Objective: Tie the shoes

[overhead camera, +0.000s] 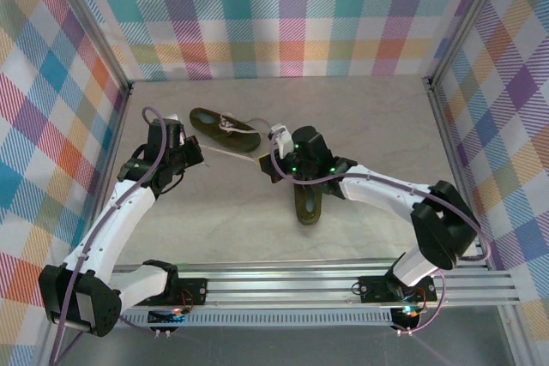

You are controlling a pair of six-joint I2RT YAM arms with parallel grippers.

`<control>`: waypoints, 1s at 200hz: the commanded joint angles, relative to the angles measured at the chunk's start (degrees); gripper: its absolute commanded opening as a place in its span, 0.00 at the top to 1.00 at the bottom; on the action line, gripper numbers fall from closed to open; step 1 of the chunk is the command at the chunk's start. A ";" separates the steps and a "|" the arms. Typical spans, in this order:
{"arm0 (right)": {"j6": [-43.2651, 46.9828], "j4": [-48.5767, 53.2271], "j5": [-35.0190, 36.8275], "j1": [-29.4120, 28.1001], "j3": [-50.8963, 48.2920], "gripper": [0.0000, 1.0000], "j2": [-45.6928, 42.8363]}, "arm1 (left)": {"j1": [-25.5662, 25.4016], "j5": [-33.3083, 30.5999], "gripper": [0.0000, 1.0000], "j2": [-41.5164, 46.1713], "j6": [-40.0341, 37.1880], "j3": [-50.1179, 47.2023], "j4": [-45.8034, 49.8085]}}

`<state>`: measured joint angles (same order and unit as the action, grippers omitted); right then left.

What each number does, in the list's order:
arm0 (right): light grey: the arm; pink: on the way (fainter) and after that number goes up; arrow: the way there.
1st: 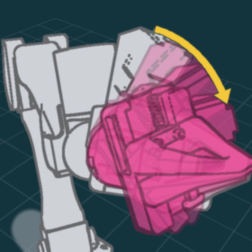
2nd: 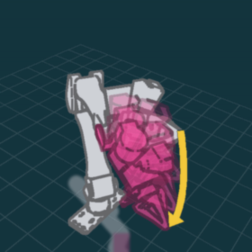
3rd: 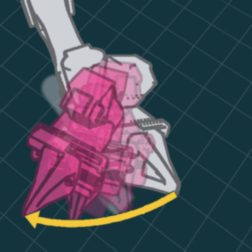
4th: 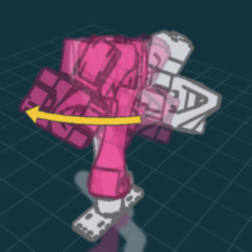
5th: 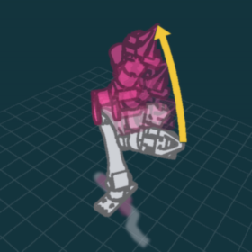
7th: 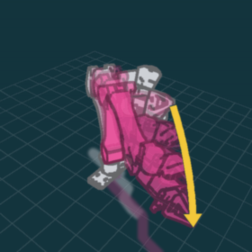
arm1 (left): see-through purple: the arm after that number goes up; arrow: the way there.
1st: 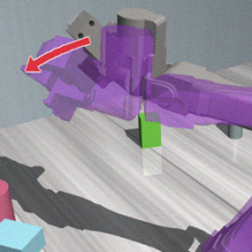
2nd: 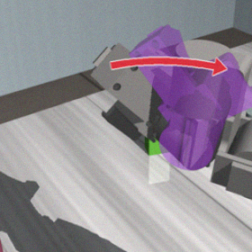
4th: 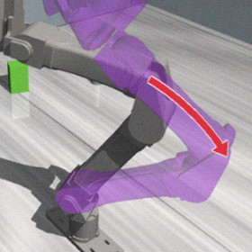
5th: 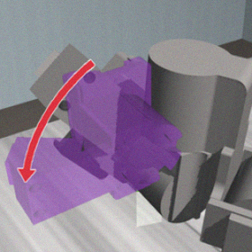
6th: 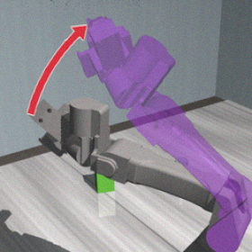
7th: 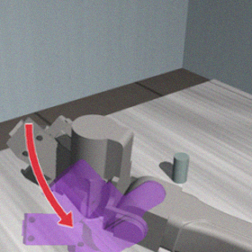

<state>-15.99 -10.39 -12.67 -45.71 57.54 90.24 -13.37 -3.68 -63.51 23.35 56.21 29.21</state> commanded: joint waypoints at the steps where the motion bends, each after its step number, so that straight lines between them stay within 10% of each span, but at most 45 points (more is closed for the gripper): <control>1: -0.16 -4.32 -3.72 -2.39 -0.52 1.00 2.04 | -0.17 -1.21 1.00 1.36 0.73 2.01 1.35; 103: -1.19 -6.12 -4.62 -5.36 -0.75 1.00 8.96 | -0.08 -0.74 1.00 0.23 -0.02 3.87 1.99; 116: -1.35 -5.55 -3.03 -5.35 -0.80 0.83 7.79 | -0.08 0.02 1.00 0.14 -0.32 3.85 1.65; 153: -1.15 1.34 12.04 -5.35 -2.77 0.44 -3.18 | -0.08 1.89 1.00 0.31 -0.97 3.83 0.42; 200: -16.67 23.86 36.27 0.54 -5.16 0.47 -14.02 | -1.15 7.40 1.00 -1.47 -2.84 4.61 -2.72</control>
<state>-20.97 -2.81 8.38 -50.13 53.21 78.08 -13.54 -0.01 -64.03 22.33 58.41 29.58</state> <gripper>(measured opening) 0.529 0.054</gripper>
